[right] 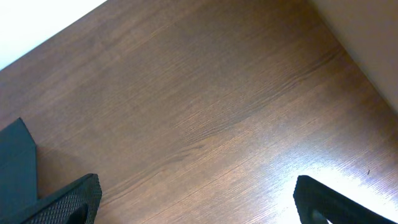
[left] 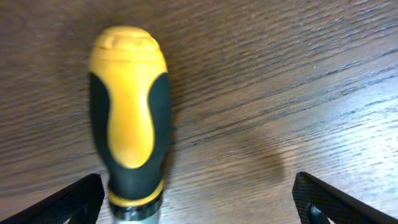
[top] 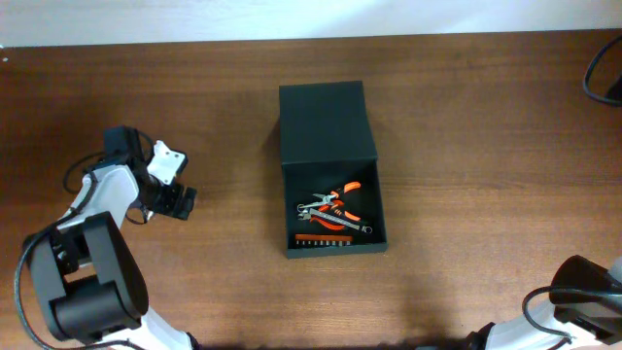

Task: Pack container
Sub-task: 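Lower the left gripper onto the yellow-black screwdriver handle and close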

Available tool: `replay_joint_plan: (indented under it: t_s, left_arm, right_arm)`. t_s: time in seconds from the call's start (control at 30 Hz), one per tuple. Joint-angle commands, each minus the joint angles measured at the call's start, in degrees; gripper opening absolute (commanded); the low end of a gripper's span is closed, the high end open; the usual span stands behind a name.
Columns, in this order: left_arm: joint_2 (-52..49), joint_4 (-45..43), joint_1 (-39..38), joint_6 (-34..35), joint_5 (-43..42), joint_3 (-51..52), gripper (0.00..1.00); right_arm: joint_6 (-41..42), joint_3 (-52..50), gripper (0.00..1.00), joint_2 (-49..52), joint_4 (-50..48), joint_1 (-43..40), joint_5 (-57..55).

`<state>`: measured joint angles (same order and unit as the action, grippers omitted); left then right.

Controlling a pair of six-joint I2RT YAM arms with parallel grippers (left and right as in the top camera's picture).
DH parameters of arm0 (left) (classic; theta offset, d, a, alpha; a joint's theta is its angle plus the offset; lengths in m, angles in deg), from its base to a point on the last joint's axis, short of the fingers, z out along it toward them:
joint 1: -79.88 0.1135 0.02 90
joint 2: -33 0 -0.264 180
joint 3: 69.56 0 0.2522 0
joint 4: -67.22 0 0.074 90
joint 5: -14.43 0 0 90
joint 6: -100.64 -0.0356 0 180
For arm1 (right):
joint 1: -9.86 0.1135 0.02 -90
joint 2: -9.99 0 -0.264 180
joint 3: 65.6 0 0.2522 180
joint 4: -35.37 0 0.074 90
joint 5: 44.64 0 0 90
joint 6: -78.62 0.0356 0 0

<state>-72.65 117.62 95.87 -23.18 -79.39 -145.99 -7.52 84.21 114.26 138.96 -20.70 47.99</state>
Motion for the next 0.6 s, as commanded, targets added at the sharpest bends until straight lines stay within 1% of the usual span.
replay_joint_plan:
  t_s: [0.0,0.23,0.43,0.57]
  left_arm:
    - [-1.7,-0.3,0.3,0.8,-1.4,0.4,0.99]
    - [-4.3,-0.3,0.3,0.8,-1.1,0.4,0.99]
    - [-4.4,-1.0,0.3,1.0,1.7,0.4,0.99]
    - [-4.4,-1.6,0.3,1.5,2.1,0.4,1.00]
  right_arm:
    - [-0.4,-0.2,0.99,0.4,0.0,-0.2,0.1]
    - [-0.6,-0.2,0.99,0.4,0.2,-0.2,0.1]
    - [-0.6,-0.2,0.99,0.4,0.8,-0.2,0.1]
    - [-0.6,-0.2,0.99,0.4,0.9,-0.2,0.1]
